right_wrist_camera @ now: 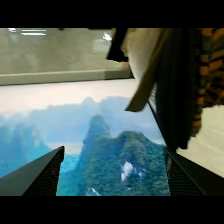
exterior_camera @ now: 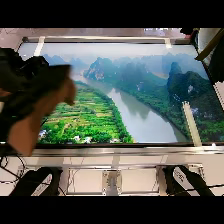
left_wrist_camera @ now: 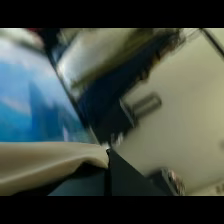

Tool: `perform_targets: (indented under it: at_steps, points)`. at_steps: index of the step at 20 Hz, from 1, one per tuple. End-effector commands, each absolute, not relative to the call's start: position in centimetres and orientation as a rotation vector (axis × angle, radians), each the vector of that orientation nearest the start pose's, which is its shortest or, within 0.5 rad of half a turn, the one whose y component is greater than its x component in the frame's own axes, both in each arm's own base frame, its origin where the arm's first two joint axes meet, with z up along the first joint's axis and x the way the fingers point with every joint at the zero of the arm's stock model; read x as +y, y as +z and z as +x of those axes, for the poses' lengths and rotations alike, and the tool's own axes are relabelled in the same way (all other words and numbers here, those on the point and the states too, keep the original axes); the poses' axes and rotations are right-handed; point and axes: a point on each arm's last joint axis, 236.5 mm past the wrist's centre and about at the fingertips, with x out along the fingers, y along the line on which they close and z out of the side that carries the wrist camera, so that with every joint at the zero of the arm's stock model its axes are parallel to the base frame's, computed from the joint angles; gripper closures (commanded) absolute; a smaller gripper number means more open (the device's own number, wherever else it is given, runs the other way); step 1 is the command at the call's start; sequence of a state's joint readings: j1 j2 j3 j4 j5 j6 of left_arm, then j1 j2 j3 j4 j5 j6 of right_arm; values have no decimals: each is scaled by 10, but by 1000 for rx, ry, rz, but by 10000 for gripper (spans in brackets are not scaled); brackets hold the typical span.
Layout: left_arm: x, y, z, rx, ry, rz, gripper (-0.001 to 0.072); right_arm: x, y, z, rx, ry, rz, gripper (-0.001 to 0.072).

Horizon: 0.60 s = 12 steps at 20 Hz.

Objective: Fold the clothes and pants, and hang the long-sleeved shirts on hangers.

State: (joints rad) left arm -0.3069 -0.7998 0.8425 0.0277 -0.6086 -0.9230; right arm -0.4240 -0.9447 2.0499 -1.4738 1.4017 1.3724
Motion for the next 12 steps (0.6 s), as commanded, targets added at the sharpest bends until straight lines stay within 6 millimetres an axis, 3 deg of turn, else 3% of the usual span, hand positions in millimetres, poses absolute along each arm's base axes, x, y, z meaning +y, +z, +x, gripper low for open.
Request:
perform_targets:
  at_steps: [1, 3, 4, 5, 7, 9, 11, 12]
  points:
    - [-407, 195, 243, 589, -1006, -657, 702, -124, 425, 286, 406, -364, -110, 29]
    - [-479, 155, 205, 746, -1120, -604, 702, -129, 404, 300, 471, -352, -83, 29]
    - [-505, 153, 197, 783, -1185, -590, 701, -131, 395, 306, 496, -349, -59, 29]
    - [-527, 161, 198, 789, -1243, -590, 701, -133, 389, 311, 513, -347, -44, 29]
    - [-543, 196, 237, 687, -1261, -602, 701, -136, 377, 318, 545, -343, -36, 29]
    - [-522, 236, 298, 533, -1204, -581, 701, -138, 362, 322, 581, -338, -27, 30]
    - [-473, 260, 363, 443, -1090, -610, 701, -139, 340, 326, 636, -331, -14, 29]
    - [-444, 262, 392, 437, -1028, -638, 702, -140, 325, 329, 673, -324, -3, 29]
